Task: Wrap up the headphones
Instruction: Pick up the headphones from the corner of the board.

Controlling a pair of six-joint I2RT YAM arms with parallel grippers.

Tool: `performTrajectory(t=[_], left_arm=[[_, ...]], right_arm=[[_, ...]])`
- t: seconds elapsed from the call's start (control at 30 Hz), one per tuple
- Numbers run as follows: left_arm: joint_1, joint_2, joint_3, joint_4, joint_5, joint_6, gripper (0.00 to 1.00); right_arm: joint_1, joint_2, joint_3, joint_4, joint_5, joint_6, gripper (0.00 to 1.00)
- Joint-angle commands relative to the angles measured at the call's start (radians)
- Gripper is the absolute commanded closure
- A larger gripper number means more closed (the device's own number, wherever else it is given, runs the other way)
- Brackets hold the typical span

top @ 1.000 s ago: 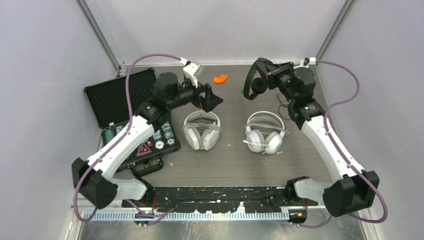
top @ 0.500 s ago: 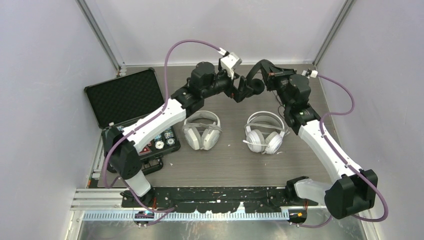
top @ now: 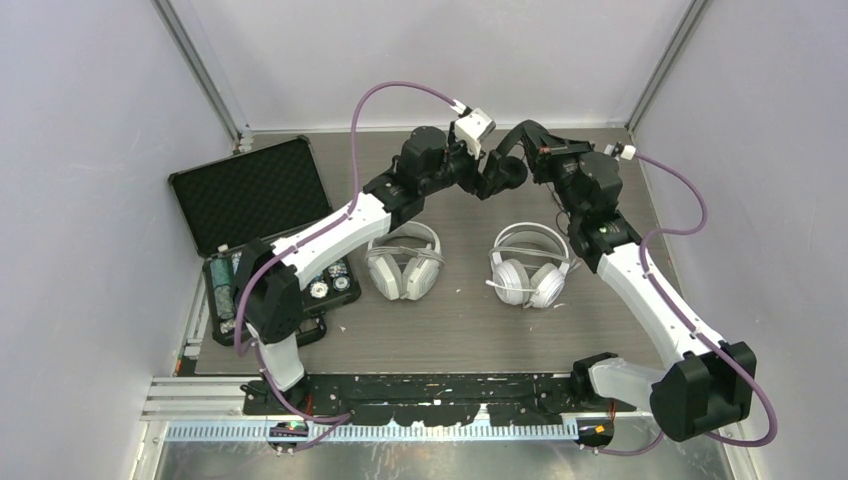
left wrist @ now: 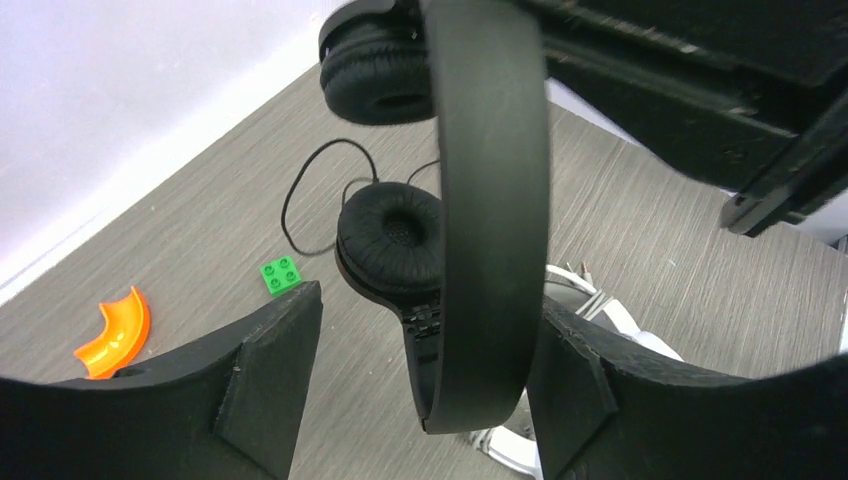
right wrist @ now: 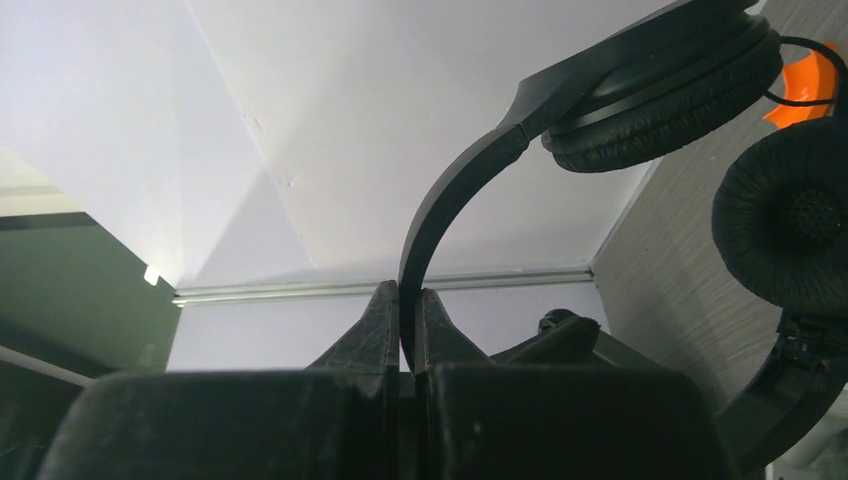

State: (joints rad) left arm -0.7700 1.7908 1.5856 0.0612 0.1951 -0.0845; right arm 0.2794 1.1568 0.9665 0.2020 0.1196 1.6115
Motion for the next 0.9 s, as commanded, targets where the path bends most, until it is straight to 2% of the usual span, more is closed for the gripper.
performTrajectory(t=[0.0, 0.03, 0.07, 0.1, 0.2, 0.33, 0.47, 0.57, 0.67, 0.87], left_arm=[[-0.002, -0.06, -0.009, 0.076, 0.083, 0.039, 0.32], [-0.002, -0.061, 0.002, 0.049, 0.1, 0.034, 0.4], [-0.002, -0.059, 0.017, 0.02, 0.107, 0.025, 0.65], [-0.002, -0.06, 0.029, 0.002, 0.112, 0.008, 0.76], [0.001, -0.087, 0.007, 0.003, 0.141, -0.062, 0.83], [0.019, -0.141, -0.062, 0.108, 0.178, -0.246, 1.0], [0.075, -0.179, -0.128, 0.276, 0.21, -0.527, 1.0], [0.113, -0.184, -0.129, 0.335, 0.232, -0.7, 1.0], [0.129, -0.189, -0.114, 0.332, 0.247, -0.723, 1.0], [0.144, -0.2, -0.085, 0.279, 0.262, -0.739, 1.0]], right_arm=[[-0.007, 0.023, 0.12, -0.029, -0.076, -0.157, 1.0], [-0.007, 0.042, 0.152, -0.081, -0.101, -0.2, 1.0], [-0.007, 0.057, 0.17, -0.087, -0.15, -0.218, 0.99], [-0.007, 0.07, 0.171, -0.072, -0.183, -0.219, 0.99], [-0.015, 0.097, 0.155, -0.009, -0.271, -0.229, 0.92], [-0.044, 0.096, 0.151, 0.0, -0.359, -0.378, 0.72], [-0.086, 0.043, 0.128, 0.056, -0.492, -0.641, 0.48], [-0.091, -0.016, 0.115, 0.043, -0.605, -0.894, 0.43], [-0.091, -0.077, 0.083, 0.044, -0.688, -1.092, 0.4], [-0.091, -0.176, -0.013, 0.132, -0.969, -1.352, 0.35]])
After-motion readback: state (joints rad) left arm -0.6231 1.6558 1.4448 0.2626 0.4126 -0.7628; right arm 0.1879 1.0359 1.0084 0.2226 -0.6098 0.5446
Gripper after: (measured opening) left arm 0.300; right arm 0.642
